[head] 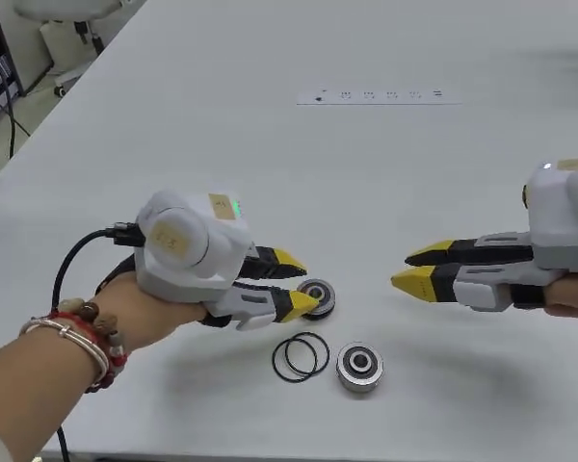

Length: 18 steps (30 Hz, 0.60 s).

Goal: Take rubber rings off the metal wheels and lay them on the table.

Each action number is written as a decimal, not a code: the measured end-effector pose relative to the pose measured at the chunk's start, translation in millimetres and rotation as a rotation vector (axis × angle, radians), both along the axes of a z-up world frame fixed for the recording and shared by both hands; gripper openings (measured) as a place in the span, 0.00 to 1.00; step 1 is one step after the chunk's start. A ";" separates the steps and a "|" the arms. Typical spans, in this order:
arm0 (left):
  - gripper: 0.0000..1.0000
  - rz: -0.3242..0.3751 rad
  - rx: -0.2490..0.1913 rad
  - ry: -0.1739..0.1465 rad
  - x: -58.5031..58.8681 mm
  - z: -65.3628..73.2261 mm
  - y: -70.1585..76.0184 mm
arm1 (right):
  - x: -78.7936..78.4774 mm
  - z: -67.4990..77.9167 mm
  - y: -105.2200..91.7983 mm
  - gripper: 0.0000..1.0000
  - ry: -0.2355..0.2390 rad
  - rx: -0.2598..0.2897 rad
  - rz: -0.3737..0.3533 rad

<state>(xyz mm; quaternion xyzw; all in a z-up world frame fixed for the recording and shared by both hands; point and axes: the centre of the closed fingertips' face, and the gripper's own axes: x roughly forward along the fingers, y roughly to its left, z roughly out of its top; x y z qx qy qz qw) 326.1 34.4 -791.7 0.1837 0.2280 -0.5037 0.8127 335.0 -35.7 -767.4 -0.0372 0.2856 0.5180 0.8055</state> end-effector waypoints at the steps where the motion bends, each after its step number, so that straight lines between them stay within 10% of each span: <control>1: 0.21 0.000 0.001 0.001 -0.1 -0.3 -0.5 | -0.1 -0.4 -0.1 0.20 0.001 -0.002 0.001; 18: 0.14 -0.015 0.002 0.010 -5.8 -3.1 -4.1 | -2.8 -4.7 1.4 0.19 0.004 -0.016 0.015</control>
